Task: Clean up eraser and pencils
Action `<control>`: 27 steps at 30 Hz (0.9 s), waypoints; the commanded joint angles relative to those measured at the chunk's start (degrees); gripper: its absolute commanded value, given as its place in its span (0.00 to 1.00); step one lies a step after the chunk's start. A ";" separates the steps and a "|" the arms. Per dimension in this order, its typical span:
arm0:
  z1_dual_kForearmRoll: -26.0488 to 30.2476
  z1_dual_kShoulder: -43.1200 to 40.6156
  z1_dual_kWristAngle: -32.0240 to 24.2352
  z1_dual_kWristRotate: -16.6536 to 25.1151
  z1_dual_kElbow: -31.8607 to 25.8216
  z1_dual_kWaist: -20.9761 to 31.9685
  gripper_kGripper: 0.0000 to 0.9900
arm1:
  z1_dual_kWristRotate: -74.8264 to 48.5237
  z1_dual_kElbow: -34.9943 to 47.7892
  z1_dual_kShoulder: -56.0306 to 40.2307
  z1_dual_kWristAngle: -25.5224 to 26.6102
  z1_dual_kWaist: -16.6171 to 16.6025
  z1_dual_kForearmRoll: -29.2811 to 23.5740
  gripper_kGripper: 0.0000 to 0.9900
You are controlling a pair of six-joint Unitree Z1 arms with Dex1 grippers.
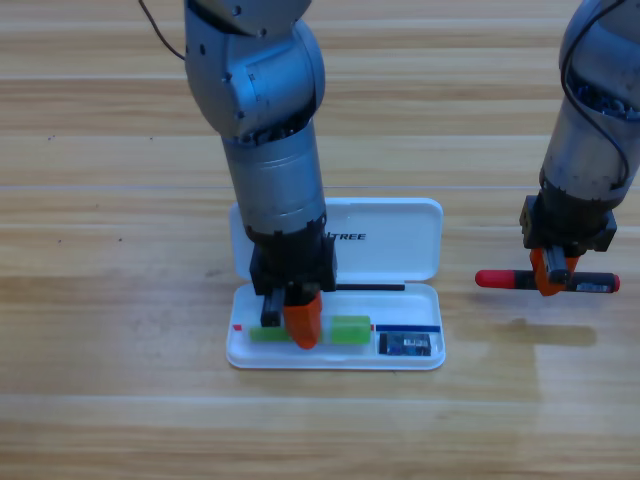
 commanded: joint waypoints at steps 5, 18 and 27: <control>-0.75 2.32 0.12 -1.03 -0.15 -1.33 0.00 | 0.44 1.64 -1.70 -0.69 0.19 1.02 0.00; -0.57 1.88 0.21 -2.00 0.37 -1.33 1.00 | 2.46 1.20 -9.08 0.28 6.52 5.33 0.00; 1.54 -2.69 0.21 -2.09 0.64 -1.33 1.00 | 3.78 -2.75 -6.01 0.72 12.06 6.21 0.00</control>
